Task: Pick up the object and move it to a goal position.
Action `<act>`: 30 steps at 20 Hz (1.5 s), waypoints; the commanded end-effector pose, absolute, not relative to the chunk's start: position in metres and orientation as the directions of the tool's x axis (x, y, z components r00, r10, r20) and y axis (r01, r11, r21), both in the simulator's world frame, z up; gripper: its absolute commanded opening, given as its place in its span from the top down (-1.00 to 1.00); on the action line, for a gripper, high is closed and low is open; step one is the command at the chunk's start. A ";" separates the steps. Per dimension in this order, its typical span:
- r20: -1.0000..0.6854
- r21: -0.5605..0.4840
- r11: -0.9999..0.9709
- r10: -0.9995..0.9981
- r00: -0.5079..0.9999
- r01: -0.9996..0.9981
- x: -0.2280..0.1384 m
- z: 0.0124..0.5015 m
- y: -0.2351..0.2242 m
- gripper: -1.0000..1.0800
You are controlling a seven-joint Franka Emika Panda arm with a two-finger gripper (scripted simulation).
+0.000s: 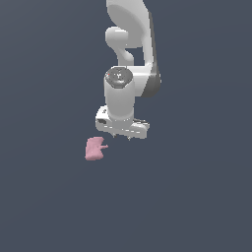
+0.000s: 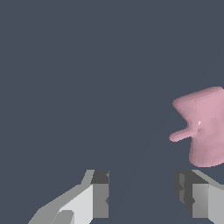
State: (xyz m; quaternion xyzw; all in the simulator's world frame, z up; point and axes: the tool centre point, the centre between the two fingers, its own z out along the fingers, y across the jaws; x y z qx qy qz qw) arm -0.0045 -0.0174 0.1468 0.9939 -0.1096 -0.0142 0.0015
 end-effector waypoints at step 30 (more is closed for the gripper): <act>0.018 0.062 -0.396 -0.917 0.398 -0.916 -0.014 0.081 -0.076 -0.23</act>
